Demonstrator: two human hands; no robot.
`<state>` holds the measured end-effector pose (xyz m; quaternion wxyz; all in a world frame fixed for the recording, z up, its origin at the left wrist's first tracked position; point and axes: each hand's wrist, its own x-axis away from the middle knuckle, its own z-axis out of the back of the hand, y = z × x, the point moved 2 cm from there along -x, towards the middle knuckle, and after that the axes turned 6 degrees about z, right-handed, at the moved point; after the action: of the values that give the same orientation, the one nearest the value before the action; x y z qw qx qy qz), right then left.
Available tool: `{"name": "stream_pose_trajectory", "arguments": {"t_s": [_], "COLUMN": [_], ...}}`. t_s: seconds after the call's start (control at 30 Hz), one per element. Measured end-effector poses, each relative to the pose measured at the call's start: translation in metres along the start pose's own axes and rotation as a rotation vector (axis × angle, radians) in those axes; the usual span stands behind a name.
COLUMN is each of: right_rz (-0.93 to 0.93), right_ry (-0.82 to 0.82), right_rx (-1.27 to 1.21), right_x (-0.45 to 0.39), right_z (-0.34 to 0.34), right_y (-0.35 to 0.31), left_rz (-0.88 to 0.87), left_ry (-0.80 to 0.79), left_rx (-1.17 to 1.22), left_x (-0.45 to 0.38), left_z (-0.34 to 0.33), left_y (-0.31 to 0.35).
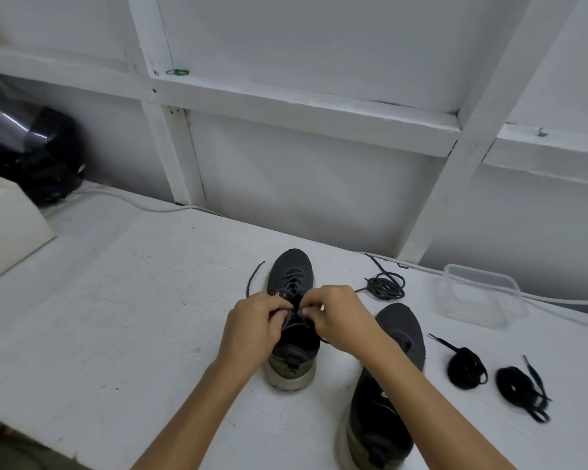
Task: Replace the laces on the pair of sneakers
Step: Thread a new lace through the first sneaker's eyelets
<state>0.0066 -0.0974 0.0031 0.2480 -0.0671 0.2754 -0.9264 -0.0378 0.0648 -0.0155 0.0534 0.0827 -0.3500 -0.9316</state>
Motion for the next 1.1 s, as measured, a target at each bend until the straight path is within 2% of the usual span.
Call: {"name": "stream_pose_trajectory", "arguments": {"t_s": [0.1,0.27,0.43,0.57,0.67,0.73,0.8,0.83,0.9,0.97,1.0,1.03,1.1], "right_rz": [-0.133,-0.32,-0.381,-0.365,-0.386,-0.413,-0.433,-0.441,-0.422,-0.346,-0.33,-0.342,-0.401], "right_ry": [0.027,-0.061,-0.16,-0.221,-0.249,-0.194,-0.025,0.067,0.247,0.411,0.422,0.374,0.172], "right_rx": [-0.32,-0.821,-1.077,-1.195,-1.218,-1.084,-0.742,-0.555,-0.221,-0.05,-0.061,-0.129,-0.257], "right_x": [0.006,0.019,0.021,0.024,0.023,0.019,0.015,0.014,0.016,0.022,0.025,0.027,0.03], "right_z": [0.004,0.012,0.014,0.015,0.015,0.019,0.028,0.032,0.036,0.037,0.034,0.032,0.022], "right_y": [0.007,0.011,0.017,0.023,0.031,0.035,0.039,0.042,0.041,0.032,0.03,0.026,0.016], "left_rz": [0.14,0.284,0.307,0.329,0.408,0.446,0.514,0.567,0.606,0.506,0.415,0.313,0.105], "left_ry": [-0.164,-0.481,-0.675,-0.749,-0.737,-0.72,-0.631,-0.538,-0.255,0.047,0.132,0.153,0.082], "left_rx": [0.22,0.518,0.585,0.709,0.819,0.848,0.829,0.797,0.585,0.351,0.333,0.345,0.324], "left_x": [-0.003,-0.005,-0.009,-0.013,-0.016,-0.02,-0.024,-0.024,-0.023,-0.014,-0.007,-0.001,0.01], "left_z": [0.007,0.019,0.028,0.032,0.033,0.032,0.032,0.033,0.035,0.04,0.042,0.043,0.04], "left_y": [-0.001,-0.002,-0.004,-0.008,-0.015,-0.023,-0.032,-0.036,-0.043,-0.04,-0.034,-0.026,-0.006]}}
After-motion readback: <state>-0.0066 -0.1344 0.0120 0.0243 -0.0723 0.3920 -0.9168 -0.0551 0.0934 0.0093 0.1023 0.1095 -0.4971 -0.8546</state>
